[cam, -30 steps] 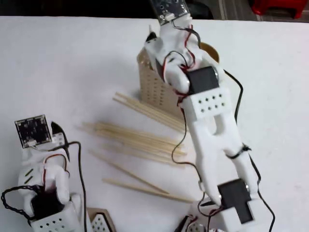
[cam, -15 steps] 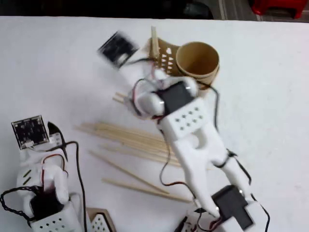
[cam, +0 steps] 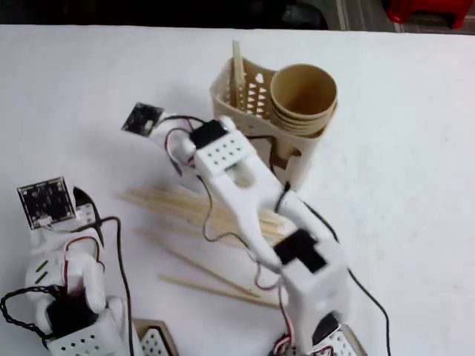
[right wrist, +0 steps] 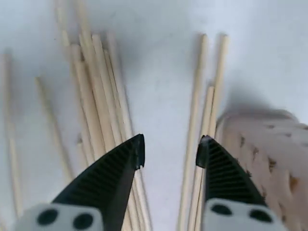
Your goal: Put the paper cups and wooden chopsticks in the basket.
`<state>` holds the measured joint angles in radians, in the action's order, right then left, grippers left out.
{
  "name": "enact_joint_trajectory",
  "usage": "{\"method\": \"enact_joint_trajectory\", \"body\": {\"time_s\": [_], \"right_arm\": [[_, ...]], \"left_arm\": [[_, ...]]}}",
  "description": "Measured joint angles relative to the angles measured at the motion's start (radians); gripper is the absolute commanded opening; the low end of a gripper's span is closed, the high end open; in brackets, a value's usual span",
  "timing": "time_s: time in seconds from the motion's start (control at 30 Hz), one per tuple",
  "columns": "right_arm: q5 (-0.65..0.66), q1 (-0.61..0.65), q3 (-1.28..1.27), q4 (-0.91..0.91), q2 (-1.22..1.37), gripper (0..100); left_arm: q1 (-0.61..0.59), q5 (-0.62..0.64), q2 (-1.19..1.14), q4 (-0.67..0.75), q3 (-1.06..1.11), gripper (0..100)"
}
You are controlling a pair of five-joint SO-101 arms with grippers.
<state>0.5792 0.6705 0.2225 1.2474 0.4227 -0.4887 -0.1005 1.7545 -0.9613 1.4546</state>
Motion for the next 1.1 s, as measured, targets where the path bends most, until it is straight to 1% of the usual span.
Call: {"method": "enact_joint_trajectory", "body": {"time_s": [0.2,0.33,0.67,0.73,0.87,0.93,1.1], "right_arm": [[0.009,-0.052,0.236,0.000,0.226,18.7],[0.012,-0.064,0.376,0.020,0.358,18.7],[0.011,-0.064,0.677,0.187,0.591,18.1],[0.011,-0.064,0.724,0.221,0.621,14.7],[0.011,-0.071,0.807,0.279,0.666,1.2],[0.011,-0.069,0.838,0.304,0.680,3.0],[0.011,-0.048,0.881,0.374,0.692,1.9]], "left_arm": [[0.000,0.000,0.000,0.000,0.000,11],[0.000,0.000,0.000,0.000,0.000,11],[0.000,0.000,0.000,0.000,0.000,11],[0.000,0.000,0.000,0.000,0.000,11],[0.000,0.000,0.000,0.000,0.000,11],[0.000,0.000,0.000,0.000,0.000,11],[0.000,0.000,0.000,0.000,0.000,11]]}}
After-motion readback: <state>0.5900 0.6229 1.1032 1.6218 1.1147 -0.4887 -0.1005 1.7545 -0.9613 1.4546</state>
